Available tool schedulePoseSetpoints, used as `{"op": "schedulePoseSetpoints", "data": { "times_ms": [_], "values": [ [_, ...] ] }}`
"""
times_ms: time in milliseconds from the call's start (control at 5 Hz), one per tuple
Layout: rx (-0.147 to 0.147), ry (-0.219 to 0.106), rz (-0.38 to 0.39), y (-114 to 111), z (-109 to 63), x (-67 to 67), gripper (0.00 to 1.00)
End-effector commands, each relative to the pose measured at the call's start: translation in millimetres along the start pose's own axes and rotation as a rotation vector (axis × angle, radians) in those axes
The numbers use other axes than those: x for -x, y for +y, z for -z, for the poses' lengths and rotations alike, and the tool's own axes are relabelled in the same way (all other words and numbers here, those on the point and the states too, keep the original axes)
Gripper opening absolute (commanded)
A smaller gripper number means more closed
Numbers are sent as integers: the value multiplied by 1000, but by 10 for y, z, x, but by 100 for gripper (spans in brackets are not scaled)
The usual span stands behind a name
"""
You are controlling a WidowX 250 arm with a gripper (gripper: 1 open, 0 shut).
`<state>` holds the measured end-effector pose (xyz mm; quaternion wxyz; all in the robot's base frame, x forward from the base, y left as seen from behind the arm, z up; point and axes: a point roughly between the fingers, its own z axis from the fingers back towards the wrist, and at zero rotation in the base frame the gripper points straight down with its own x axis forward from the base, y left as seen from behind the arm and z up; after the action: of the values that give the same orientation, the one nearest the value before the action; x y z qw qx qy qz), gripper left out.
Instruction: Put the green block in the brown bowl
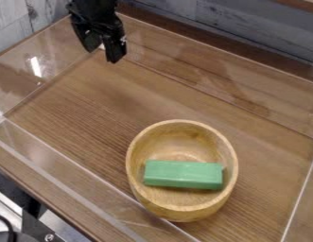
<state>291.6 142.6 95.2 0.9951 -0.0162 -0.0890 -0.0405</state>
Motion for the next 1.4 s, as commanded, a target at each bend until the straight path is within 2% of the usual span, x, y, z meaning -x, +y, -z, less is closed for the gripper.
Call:
{"op": "schedulePoseSetpoints", "data": {
  "times_ms": [0,800,1200],
  "values": [
    [-31,-31,-12,104,-103,-19,100],
    [-44,-20,-30,334,-17,-2,100],
    [-46,-5,-31,491,4,62,100]
  ]
}}
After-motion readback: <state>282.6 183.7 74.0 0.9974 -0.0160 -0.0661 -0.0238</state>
